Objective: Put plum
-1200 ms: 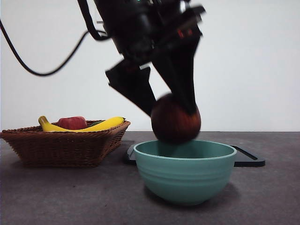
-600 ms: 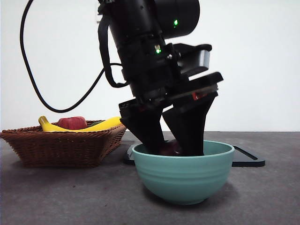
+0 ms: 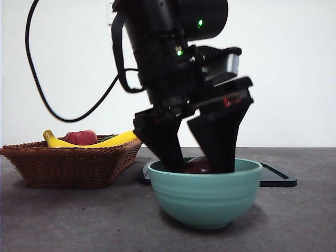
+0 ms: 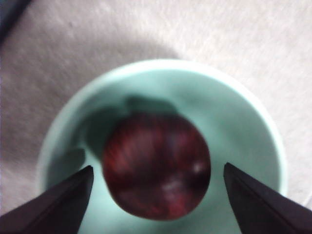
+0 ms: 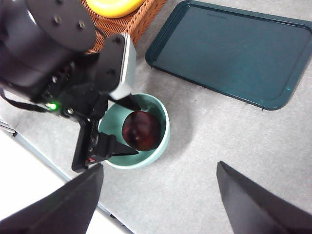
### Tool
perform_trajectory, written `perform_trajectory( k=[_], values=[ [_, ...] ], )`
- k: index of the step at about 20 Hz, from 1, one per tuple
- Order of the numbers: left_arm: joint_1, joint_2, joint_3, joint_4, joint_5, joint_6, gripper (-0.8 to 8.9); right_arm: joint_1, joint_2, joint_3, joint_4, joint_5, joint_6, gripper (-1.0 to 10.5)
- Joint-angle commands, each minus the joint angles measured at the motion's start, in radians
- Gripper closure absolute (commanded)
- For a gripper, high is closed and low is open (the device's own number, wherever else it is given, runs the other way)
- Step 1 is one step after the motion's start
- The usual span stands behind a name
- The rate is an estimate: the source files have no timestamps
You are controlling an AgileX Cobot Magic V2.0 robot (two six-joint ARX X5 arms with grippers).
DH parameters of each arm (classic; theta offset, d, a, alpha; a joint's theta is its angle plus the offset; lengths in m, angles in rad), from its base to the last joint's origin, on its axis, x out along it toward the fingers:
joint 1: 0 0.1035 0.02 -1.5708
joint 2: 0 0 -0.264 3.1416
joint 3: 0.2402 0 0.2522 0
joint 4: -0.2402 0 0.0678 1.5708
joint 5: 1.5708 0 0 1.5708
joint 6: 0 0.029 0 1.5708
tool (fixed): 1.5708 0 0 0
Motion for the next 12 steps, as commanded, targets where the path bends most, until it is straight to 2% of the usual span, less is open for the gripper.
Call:
perform_trajectory(
  k=[1, 6, 12],
  values=[
    [-0.011, 0.025, 0.069, -0.024, -0.003, 0.008, 3.77, 0.004, 0.005, 0.018, 0.010, -0.002, -0.008, 5.7],
    [-0.005, 0.010, 0.217, -0.136, -0.003, 0.005, 3.77, 0.004, 0.005, 0.018, 0.010, -0.002, -0.008, 5.7],
    [0.077, -0.194, 0.250, -0.093, -0.003, -0.031, 3.77, 0.004, 0.005, 0.018, 0.010, -0.002, -0.008, 5.7]
  ],
)
